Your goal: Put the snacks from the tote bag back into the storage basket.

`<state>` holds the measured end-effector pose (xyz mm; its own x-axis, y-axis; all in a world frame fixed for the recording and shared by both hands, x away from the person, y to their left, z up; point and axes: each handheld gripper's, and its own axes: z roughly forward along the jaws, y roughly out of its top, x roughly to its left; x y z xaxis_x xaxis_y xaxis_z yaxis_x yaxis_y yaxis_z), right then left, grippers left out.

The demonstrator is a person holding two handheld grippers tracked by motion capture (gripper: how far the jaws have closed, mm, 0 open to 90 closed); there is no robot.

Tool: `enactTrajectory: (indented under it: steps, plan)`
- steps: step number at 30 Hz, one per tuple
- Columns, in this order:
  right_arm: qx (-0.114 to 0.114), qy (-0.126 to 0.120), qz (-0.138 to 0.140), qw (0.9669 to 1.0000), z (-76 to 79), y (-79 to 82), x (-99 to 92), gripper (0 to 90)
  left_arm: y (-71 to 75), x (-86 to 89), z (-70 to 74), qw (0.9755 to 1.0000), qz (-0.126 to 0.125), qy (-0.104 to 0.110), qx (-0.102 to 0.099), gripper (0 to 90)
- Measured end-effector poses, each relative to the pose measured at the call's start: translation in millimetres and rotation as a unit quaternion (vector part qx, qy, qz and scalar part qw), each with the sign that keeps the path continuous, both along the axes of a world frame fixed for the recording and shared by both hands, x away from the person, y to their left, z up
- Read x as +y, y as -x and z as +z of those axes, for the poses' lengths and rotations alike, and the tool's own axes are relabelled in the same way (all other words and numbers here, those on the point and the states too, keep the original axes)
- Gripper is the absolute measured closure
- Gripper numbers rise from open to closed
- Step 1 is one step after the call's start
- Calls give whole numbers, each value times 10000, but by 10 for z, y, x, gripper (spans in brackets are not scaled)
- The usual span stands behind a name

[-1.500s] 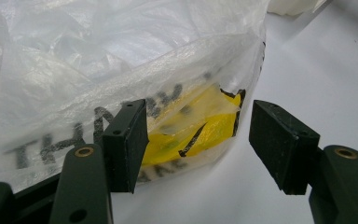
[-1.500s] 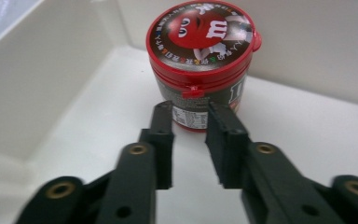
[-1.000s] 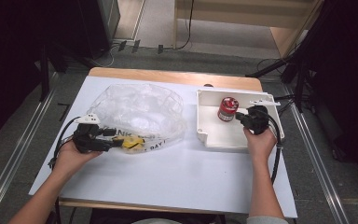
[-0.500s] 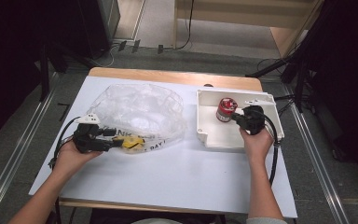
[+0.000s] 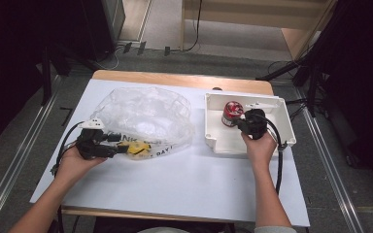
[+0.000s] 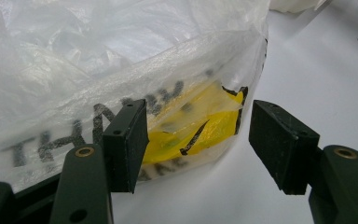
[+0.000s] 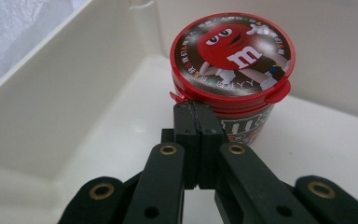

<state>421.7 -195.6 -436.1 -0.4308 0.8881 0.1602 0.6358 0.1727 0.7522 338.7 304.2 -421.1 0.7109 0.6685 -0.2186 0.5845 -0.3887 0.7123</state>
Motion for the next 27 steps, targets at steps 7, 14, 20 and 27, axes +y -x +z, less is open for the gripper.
enactTrajectory:
  steps: [7, 14, 20, 27]
  plan:
    - [-39, 49, -30, 10000, -2, -12, 77, 900, 1, 1, -1, 10000, 13, 2, -1, 383]
    - [-37, -18, -42, 10000, -3, -15, 109, 900, 4, 3, -1, 10000, 6, -1, -10, 383]
    - [-70, 19, -30, 10000, -3, -21, 139, 900, 6, 1, -2, 10000, 8, -2, -5, 383]
    - [-144, 51, -41, 9999, -11, -31, 239, 900, 12, 5, -2, 10000, 13, 0, -8, 383]
